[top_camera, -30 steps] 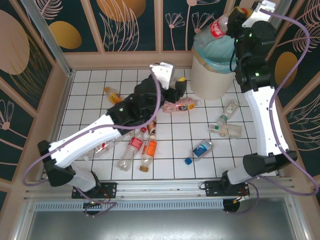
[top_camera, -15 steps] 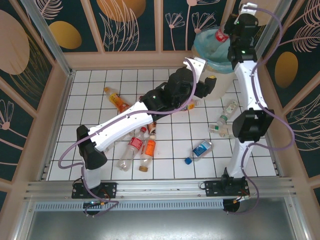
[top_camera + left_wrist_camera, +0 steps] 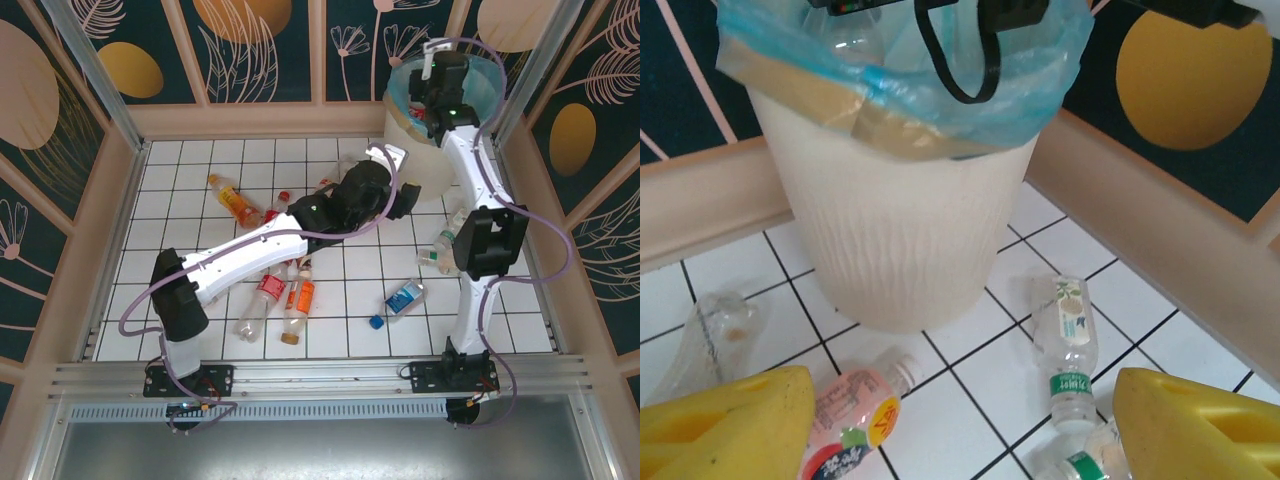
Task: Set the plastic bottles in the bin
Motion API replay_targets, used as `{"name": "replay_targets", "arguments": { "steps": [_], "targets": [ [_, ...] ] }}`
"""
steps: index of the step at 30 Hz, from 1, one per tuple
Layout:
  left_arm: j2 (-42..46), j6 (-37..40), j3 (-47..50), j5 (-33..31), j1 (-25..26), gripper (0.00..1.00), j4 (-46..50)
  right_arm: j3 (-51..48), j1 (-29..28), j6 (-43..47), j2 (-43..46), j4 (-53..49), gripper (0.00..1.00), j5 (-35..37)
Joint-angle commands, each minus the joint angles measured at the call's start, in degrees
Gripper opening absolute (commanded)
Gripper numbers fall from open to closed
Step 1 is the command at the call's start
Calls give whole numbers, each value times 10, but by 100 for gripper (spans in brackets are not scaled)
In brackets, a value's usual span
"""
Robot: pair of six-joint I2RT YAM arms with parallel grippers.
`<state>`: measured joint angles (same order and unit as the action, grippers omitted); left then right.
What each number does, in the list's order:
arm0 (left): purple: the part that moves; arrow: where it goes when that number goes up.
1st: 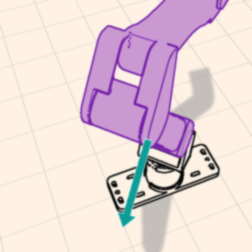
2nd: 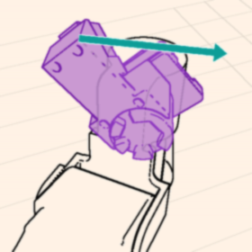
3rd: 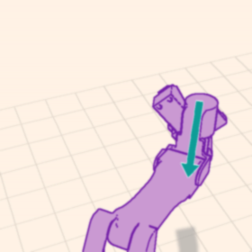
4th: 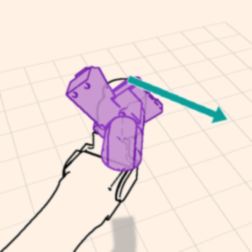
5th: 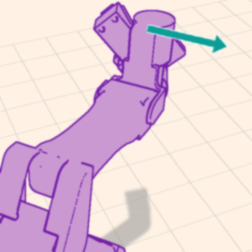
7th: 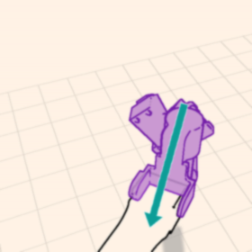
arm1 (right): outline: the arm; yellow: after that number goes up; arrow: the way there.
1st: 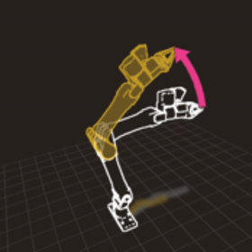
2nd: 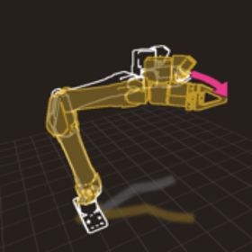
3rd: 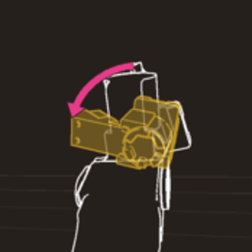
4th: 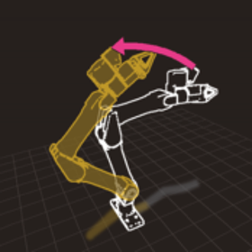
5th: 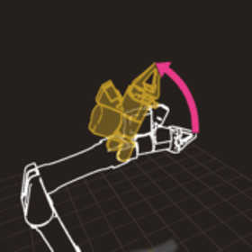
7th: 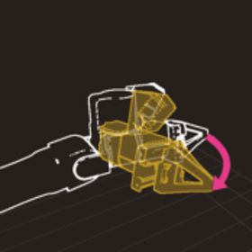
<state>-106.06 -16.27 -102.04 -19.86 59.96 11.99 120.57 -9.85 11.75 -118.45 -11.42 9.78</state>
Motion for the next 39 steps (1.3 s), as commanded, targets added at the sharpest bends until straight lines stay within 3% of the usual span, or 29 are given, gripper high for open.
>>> {"name": "replay_targets", "arguments": {
  "steps": [1, 8, 9, 11, 12, 17, 24, 30, 36, 39],
  "targets": [
    [44, -18, 23, -13, 2, 78, -27, 4, -7, 95, -8, 37, 0, 68],
    [68, -20, 60, -28, 2, 80, -49, 39, -4, 113, -37, -6, 8, 55],
    [67, -20, 61, -29, 2, 80, -49, 43, -4, 111, -39, -15, 14, 50],
    [67, -21, 61, -32, 2, 80, -47, 56, -5, 96, -40, -33, 42, 43],
    [68, -21, 62, -32, 2, 80, -47, 62, -4, 87, -38, -40, 48, 40],
    [73, -23, 58, -39, 2, 81, -33, 80, -3, 26, -2, -52, 53, -14],
    [140, -23, 108, -74, 2, 80, -21, 76, -16, -52, 85, -75, 53, -13],
    [243, -38, 216, -135, 2, 79, 16, -90, -88, -113, 229, -57, 53, -31],
    [368, -102, 338, -187, 2, 78, 106, -361, -198, -202, 388, 68, 53, -86],
    [429, -147, 394, -200, 2, 78, 161, -447, -246, -255, 406, 112, 52, -129]
  ]
}}
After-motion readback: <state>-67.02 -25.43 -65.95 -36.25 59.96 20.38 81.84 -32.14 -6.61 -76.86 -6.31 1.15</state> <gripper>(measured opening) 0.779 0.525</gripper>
